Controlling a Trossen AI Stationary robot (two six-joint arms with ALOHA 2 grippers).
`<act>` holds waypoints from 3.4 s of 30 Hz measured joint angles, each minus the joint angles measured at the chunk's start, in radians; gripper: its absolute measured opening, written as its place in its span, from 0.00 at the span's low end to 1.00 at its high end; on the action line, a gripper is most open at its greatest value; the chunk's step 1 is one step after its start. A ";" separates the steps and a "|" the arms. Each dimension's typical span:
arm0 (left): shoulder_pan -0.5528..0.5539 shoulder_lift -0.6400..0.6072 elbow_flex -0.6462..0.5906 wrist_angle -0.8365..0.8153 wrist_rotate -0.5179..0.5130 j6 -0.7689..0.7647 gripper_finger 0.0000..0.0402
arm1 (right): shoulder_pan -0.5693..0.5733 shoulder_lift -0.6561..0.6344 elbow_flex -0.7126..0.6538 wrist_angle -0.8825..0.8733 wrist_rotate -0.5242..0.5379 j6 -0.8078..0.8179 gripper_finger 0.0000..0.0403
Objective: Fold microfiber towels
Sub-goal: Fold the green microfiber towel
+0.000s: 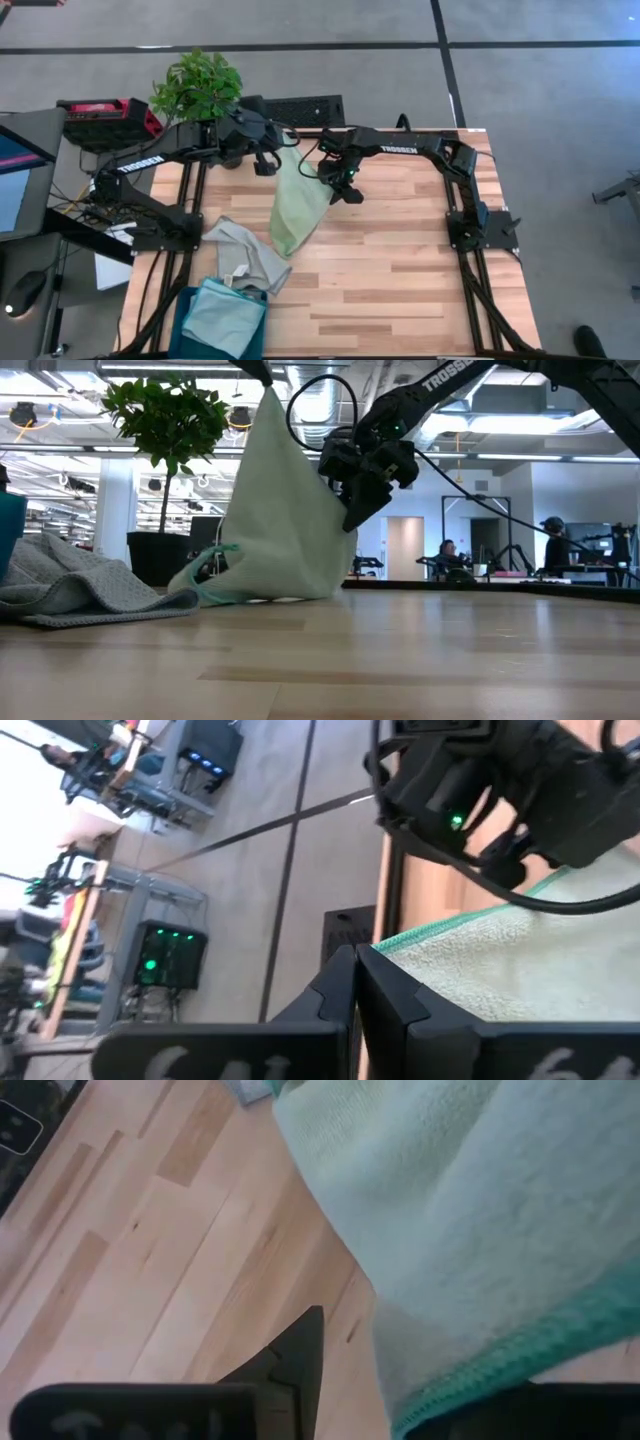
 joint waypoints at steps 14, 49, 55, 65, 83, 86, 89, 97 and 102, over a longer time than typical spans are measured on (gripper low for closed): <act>-0.012 0.000 0.138 -0.015 -0.016 0.001 0.00 | 0.000 0.000 0.000 0.001 0.000 -0.001 0.32; -0.012 0.000 0.163 -0.434 -0.018 -0.389 0.00 | -0.036 -0.189 -0.001 -0.147 0.176 0.302 0.01; -0.014 0.001 0.161 -0.508 0.005 -0.514 0.00 | -0.034 -0.329 0.000 -0.194 0.349 0.410 0.03; -0.018 0.019 0.161 -0.506 0.060 -0.558 0.00 | -0.033 -0.527 0.000 -0.204 0.616 0.635 0.02; 0.118 0.221 0.160 -0.306 -0.053 -0.370 0.00 | -0.141 -0.581 0.000 -0.138 0.972 0.618 0.02; 0.148 0.219 0.160 -0.204 -0.066 -0.341 0.00 | -0.167 -0.582 0.000 -0.101 0.992 0.595 0.01; 0.162 0.206 0.160 -0.137 -0.082 -0.278 0.00 | -0.170 -0.605 0.000 -0.081 1.091 0.582 0.02; 0.144 0.195 0.160 -0.151 -0.102 -0.224 0.00 | -0.097 -0.695 0.001 -0.161 1.140 0.602 0.01; 0.102 0.200 0.160 -0.283 0.073 -0.280 0.00 | -0.033 -0.680 -0.001 -0.404 1.058 0.715 0.03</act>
